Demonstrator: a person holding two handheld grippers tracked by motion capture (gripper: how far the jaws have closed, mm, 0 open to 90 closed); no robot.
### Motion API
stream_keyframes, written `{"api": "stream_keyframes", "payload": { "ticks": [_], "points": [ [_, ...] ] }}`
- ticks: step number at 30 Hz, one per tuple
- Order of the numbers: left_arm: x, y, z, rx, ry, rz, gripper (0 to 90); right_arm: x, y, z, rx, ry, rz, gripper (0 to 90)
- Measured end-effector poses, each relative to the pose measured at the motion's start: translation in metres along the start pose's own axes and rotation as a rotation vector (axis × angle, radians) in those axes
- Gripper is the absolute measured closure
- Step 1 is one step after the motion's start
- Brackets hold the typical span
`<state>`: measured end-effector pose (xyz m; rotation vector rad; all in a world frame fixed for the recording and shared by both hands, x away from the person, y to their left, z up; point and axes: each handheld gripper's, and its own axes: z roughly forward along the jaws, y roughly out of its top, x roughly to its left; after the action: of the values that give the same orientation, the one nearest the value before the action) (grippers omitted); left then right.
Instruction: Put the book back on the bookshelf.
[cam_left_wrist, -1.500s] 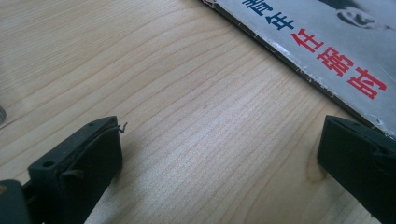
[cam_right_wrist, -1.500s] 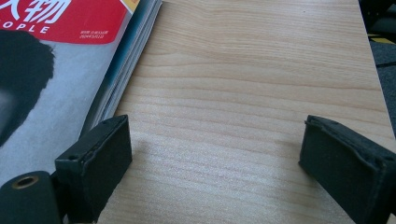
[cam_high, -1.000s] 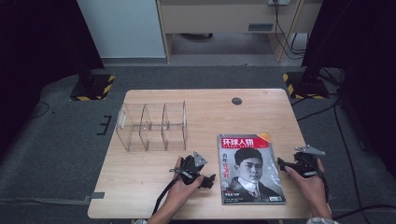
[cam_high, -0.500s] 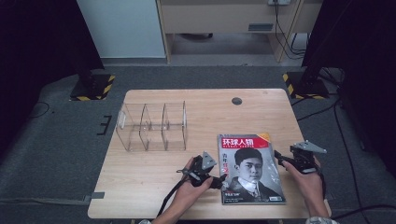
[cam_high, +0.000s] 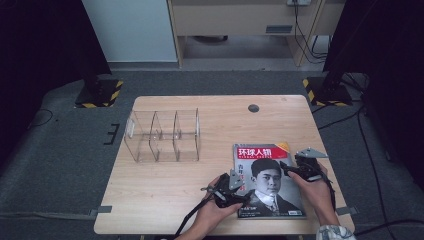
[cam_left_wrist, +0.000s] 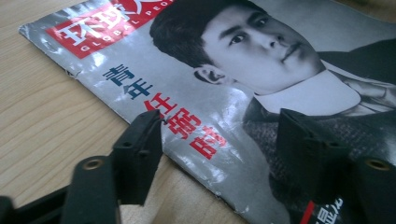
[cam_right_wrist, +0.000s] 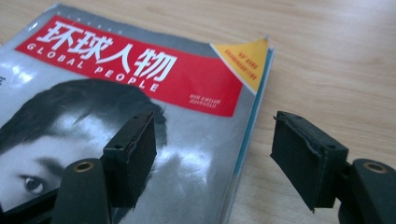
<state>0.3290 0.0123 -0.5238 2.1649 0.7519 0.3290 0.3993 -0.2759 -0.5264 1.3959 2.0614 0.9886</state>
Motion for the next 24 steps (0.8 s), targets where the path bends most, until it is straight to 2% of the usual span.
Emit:
{"api": "stream_keyframes", "payload": {
  "ticks": [2, 4, 5, 7, 9, 13, 16, 24],
  "points": [
    [-0.001, 0.000, 0.000, -0.005, -0.004, 0.001, 35.8, 0.000, -0.001, 0.001, 0.012, 0.002, -0.005, 30.4],
    [-0.002, 0.000, 0.001, -0.002, -0.012, 0.004, 36.0, -0.001, -0.002, 0.001, 0.011, 0.014, 0.022, 29.3],
    [-0.003, -0.002, 0.004, 0.021, -0.013, 0.018, 36.0, -0.001, -0.003, 0.002, 0.016, 0.023, 0.018, 28.9],
    [-0.004, -0.003, 0.005, 0.015, -0.010, 0.024, 35.8, 0.000, -0.004, 0.004, 0.033, 0.025, 0.015, 28.4],
    [-0.006, -0.004, 0.006, 0.017, 0.003, 0.047, 36.4, 0.001, -0.004, 0.004, 0.030, 0.032, 0.017, 28.7],
    [-0.006, -0.004, 0.007, 0.011, 0.002, 0.049, 36.2, 0.001, -0.004, 0.004, 0.031, 0.059, 0.028, 31.7],
    [-0.006, -0.005, 0.008, 0.008, -0.003, 0.049, 36.3, 0.001, -0.004, 0.004, 0.031, 0.060, 0.022, 32.0],
    [-0.004, -0.006, 0.008, -0.002, -0.015, 0.044, 36.4, 0.002, -0.002, -0.006, -0.023, 0.078, 0.038, 40.7]
  ]
}}
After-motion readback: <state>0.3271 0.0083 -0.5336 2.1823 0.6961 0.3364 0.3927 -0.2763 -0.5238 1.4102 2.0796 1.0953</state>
